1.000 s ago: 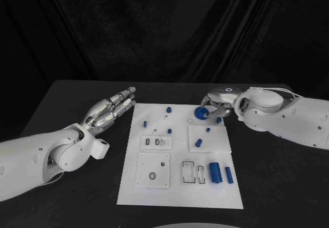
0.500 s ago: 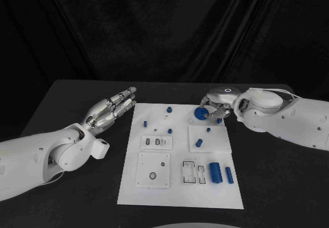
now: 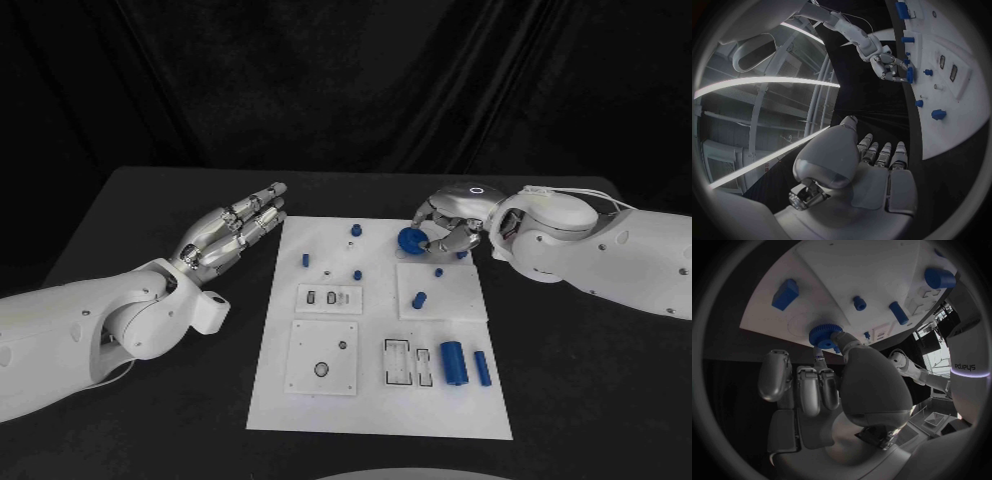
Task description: Assemble the parts on the task board
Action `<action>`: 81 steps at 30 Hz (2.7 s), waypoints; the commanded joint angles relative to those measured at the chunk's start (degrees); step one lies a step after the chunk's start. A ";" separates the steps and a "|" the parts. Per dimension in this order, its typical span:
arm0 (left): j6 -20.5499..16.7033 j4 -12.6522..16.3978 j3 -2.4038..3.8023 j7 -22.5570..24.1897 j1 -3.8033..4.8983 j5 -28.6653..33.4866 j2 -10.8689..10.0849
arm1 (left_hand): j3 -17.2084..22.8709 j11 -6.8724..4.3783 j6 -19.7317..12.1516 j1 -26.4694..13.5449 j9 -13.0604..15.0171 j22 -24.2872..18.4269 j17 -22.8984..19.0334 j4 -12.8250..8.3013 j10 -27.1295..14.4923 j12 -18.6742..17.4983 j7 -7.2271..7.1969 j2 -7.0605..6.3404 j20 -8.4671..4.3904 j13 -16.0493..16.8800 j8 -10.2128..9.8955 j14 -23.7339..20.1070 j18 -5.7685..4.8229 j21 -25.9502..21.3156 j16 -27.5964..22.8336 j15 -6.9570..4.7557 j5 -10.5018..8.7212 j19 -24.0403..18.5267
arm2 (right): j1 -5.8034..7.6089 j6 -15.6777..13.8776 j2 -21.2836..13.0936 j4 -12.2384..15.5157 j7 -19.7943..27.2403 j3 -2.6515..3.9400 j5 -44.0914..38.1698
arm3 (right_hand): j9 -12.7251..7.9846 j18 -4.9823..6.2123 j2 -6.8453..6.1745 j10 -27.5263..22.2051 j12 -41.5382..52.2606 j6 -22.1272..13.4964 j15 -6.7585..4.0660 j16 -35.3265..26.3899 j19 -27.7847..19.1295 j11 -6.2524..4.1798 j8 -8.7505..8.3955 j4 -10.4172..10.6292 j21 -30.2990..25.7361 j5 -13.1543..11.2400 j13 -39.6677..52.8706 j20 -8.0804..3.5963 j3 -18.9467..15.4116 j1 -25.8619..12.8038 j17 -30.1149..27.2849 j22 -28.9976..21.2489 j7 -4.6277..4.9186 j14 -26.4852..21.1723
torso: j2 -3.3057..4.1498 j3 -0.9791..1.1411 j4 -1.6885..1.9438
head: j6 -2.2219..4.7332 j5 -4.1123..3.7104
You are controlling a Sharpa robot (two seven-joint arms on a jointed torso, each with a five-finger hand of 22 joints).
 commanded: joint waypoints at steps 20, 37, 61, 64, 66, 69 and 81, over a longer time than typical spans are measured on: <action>1.00 -0.38 0.04 7.91 0.01 -0.02 0.44 | 0.91 0.43 -0.12 0.84 0.09 -0.10 -0.08 -0.41 0.13 -0.37 0.42 -0.24 0.45 -0.05 0.16 -0.02 0.94 -0.19 -0.21 0.34 0.19 0.03 | 0.43 2.21 5.41 -0.63 -0.65 0.03 5.36 | 11.78 -0.93 -0.06 5.95 0.15 2.86 0.31 0.27 0.58 0.67 3.73 0.87 0.28 -3.08 15.06 0.34 0.26 -0.96 15.10 9.45 -2.55 5.95 | -0.01 -0.01 0.05 | -0.65 -0.69; 1.51 -0.62 0.04 7.40 0.01 -0.02 1.19 | 1.32 0.62 -0.18 0.92 0.08 -0.10 -0.08 -0.74 0.13 -0.37 0.54 -0.27 0.61 -0.05 0.15 -0.02 1.01 -0.19 -0.21 0.47 0.22 0.03 | 0.36 2.56 13.55 -6.49 0.84 0.03 4.32 | 11.60 -0.85 -0.02 5.95 0.15 2.29 0.59 0.21 0.41 1.00 3.05 0.70 -0.19 -4.64 15.06 0.57 0.47 -0.81 15.05 9.44 -2.19 5.94 | 0.04 0.01 0.08 | -0.80 -1.33; 1.96 -0.81 0.04 6.74 0.01 -0.02 1.24 | 1.49 0.70 -0.23 0.92 0.07 -0.10 -0.08 -0.85 0.13 -0.37 0.60 -0.26 0.70 -0.05 0.14 -0.02 1.01 -0.19 -0.21 0.56 0.21 0.03 | 0.32 2.01 14.83 -7.23 1.32 0.03 3.84 | 8.17 -0.38 0.07 5.95 0.15 -8.71 0.12 -0.71 -0.44 0.26 -5.64 1.30 -2.93 -18.45 15.06 0.38 -1.28 -1.65 14.28 9.00 -2.03 5.67 | -0.03 0.08 -0.08 | -0.99 -1.09; 1.99 -0.98 0.04 6.70 0.01 -0.02 1.31 | 1.61 0.75 -0.19 0.91 0.08 -0.10 -0.08 -0.93 0.13 -0.37 0.66 -0.26 0.77 -0.05 0.14 -0.02 1.01 -0.19 -0.21 0.63 0.21 0.03 | 0.32 1.91 14.83 -7.11 1.45 0.03 3.84 | 7.42 -0.30 0.31 5.95 0.15 -10.47 -0.11 -0.89 -0.57 -0.11 -6.69 1.41 -3.39 -20.50 15.06 0.20 -1.81 -1.64 14.14 8.91 -2.60 5.62 | -0.05 0.09 -0.07 | -1.00 -1.11; 2.01 -1.08 0.04 6.68 0.01 -0.02 1.36 | 1.61 0.75 -0.19 0.91 0.08 -0.10 -0.08 -0.93 0.13 -0.37 0.66 -0.26 0.77 -0.05 0.14 -0.02 1.01 -0.19 -0.21 0.63 0.21 0.03 | 0.32 1.75 14.85 -7.01 1.58 0.03 3.84 | 7.27 -0.24 0.42 5.95 0.15 -10.48 -0.21 -0.97 -0.67 -0.23 -6.72 1.51 -3.69 -21.11 15.06 0.12 -2.03 -1.72 14.07 8.85 -2.73 5.59 | -0.06 0.08 -0.05 | -1.01 -1.13; 2.04 -1.15 0.04 6.66 0.00 -0.02 1.40 | 1.61 0.75 -0.19 0.91 0.08 -0.10 -0.08 -0.93 0.13 -0.37 0.66 -0.26 0.77 -0.05 0.14 -0.02 1.01 -0.19 -0.21 0.63 0.21 0.03 | 0.32 1.56 14.88 -6.94 1.66 0.03 3.84 | 7.20 -0.24 0.48 5.95 0.15 -10.50 -0.24 -0.97 -0.68 -0.27 -6.73 1.57 -3.75 -21.38 15.06 0.08 -2.14 -1.79 14.08 8.84 -2.77 5.59 | -0.03 0.08 -0.02 | -1.03 -1.17; 2.09 -1.25 0.04 6.48 0.00 -0.02 1.12 | 1.61 0.75 -0.19 0.91 0.08 -0.10 -0.08 -0.93 0.13 -0.37 0.66 -0.26 0.77 -0.05 0.14 -0.02 1.01 -0.19 -0.21 0.63 0.21 0.03 | 0.33 -0.20 13.27 -6.27 1.99 0.03 3.84 | 6.75 -0.19 1.78 5.95 0.15 -9.76 -0.64 -0.99 -0.74 -0.77 -6.44 2.32 -4.13 -21.27 15.06 -0.27 -2.54 -2.32 14.06 8.78 -3.41 5.58 | -0.11 0.04 -0.17 | -0.97 -0.76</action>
